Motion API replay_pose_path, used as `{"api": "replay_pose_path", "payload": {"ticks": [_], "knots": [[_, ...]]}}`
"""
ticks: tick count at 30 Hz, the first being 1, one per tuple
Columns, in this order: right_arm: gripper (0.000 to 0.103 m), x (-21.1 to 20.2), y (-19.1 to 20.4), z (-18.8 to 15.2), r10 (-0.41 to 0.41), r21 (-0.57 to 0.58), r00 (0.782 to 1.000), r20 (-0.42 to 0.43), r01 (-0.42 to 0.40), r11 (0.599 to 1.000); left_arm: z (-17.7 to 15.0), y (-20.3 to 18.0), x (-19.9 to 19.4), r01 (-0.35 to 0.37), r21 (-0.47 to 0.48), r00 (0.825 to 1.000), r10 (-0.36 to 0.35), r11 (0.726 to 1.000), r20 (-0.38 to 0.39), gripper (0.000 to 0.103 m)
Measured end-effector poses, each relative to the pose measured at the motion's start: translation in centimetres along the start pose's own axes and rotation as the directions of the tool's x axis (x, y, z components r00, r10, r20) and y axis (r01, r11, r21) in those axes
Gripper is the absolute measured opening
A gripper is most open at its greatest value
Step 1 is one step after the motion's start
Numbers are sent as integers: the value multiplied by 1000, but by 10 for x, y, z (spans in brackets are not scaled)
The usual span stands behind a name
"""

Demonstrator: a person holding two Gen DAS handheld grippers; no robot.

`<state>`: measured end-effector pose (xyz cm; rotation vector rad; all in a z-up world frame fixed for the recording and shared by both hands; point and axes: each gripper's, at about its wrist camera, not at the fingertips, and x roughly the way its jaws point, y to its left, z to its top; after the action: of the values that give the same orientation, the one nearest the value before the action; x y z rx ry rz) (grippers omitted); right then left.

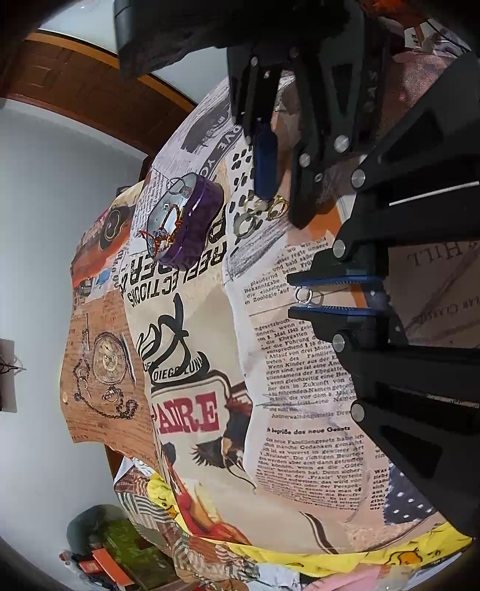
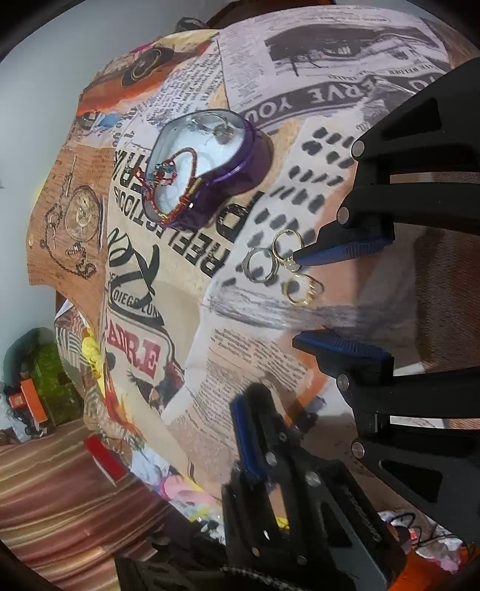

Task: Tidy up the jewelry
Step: 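Grasp a gold ring with the right tool while the left tool holds the silver ring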

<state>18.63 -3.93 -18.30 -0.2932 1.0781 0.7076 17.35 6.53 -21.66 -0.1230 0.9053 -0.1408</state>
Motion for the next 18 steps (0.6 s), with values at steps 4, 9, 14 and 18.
{"api": "replay_pose_path", "payload": {"ticks": [4,9,14,18], "knots": [[18,2,0,2,-8,-19,1000,-10,8,1000,0,-1,-2,-1,7,1000,1,1000,5,9],[9,0,-1,1,-17,-11,1000,0,17,1000,2,-3,-7,1,5,1000,-1,1000,14,9],[9,-10,-5,0,-27,14,999,38,27,1000,6,-8,-14,-6,17,1000,6,1000,29,9],[9,-22,-10,-2,-38,30,996,75,36,999,12,-13,-19,-11,27,999,10,1000,43,9]]}}
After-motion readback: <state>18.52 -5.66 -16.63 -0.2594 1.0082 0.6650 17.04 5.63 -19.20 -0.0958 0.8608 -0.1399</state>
